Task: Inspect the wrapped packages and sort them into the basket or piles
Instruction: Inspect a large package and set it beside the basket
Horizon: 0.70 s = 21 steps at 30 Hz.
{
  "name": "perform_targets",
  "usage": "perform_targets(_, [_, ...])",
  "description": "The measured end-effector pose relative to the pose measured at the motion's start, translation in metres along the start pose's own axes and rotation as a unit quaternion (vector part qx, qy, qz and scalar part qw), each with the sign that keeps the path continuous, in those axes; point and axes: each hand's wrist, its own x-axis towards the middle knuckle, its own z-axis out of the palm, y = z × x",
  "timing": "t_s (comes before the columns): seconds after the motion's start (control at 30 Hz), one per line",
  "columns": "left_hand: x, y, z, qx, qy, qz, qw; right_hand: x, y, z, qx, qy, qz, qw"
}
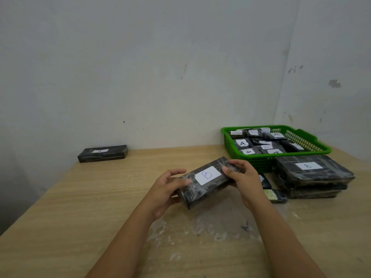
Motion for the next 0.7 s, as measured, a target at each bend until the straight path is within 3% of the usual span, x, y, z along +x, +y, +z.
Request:
perform_targets(0.2, [-0.004,-0.005,0.014,-0.003,-0.029,0.022,0.999,-0.027,0.0,-0.043,-0.064,0.05,-0.042,0.996])
perform_targets(0.43, [0.0,-0.025,0.071,0.014,-0.068,0.031,0.997,-0.057,-0.01,-0.128,-0.048,0.086,0.003,0.995])
perform_targets(0.57, [0.007,-0.034,0.111,0.085,-0.103,0.041,0.99,-0.064,-0.018,-0.174,-0.042,0.129,0.004,0.991])
perform_targets(0.7, [0.025,-0.037,0.129,0.239,-0.038,0.133,0.961,-0.066,-0.02,-0.217,-0.056,0.181,-0.007,0.982])
